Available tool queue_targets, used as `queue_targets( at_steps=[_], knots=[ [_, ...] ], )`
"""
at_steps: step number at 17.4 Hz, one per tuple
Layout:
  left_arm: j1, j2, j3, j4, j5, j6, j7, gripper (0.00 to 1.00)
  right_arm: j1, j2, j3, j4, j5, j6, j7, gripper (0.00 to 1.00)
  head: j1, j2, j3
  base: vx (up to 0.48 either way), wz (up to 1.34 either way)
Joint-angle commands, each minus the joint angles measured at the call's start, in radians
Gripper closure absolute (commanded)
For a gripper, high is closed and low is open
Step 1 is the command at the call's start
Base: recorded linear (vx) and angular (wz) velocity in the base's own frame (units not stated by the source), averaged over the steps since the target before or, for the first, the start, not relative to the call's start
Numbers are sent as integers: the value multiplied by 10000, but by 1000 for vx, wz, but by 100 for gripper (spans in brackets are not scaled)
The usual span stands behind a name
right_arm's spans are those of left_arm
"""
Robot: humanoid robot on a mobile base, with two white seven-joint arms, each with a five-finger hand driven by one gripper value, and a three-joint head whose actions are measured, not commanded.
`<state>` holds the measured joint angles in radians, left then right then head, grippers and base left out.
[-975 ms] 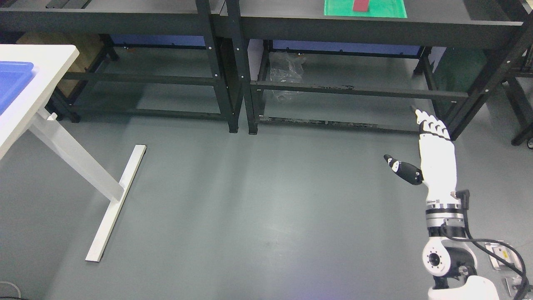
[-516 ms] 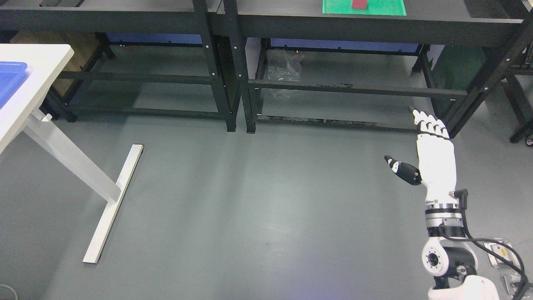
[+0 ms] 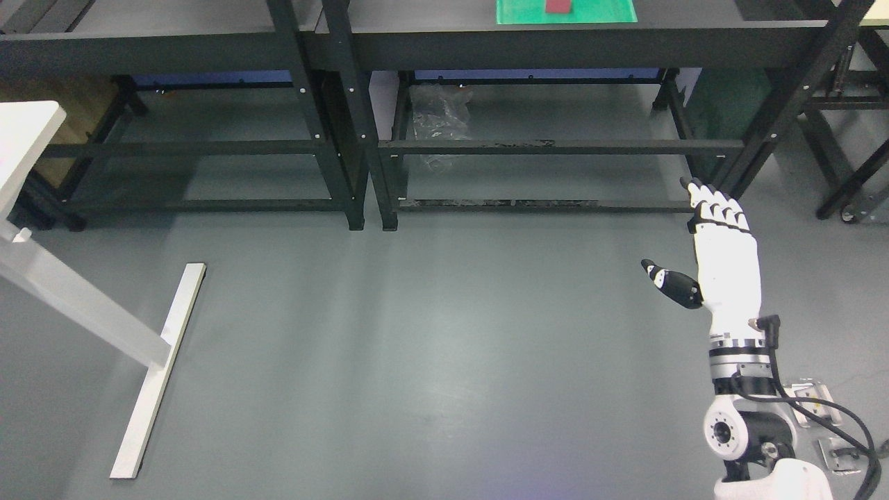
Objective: Pick pink block from left shelf to tray
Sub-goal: 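Drive toward the shelf holding the green tray with the pink cube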
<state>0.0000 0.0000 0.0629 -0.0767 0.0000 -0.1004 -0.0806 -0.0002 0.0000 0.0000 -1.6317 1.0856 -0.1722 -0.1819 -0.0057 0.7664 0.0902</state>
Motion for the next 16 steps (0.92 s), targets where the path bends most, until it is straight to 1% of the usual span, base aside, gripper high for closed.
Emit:
queue_targets(
  at_steps=[1,6,16],
  knots=[
    [92,175,0,0,-15,-9,8,0,217,-175,31,-4,-11,4,-53,1,0,0,0,83,-283],
    [92,175,0,0,-15,-9,8,0,201,-175,123,-4,-42,4,-53,1,0,0,0,135,-282],
    [92,175,0,0,-15,-9,8,0,171,-175,154,-20,-103,4,-53,1,0,0,0,165,54]
  ],
)
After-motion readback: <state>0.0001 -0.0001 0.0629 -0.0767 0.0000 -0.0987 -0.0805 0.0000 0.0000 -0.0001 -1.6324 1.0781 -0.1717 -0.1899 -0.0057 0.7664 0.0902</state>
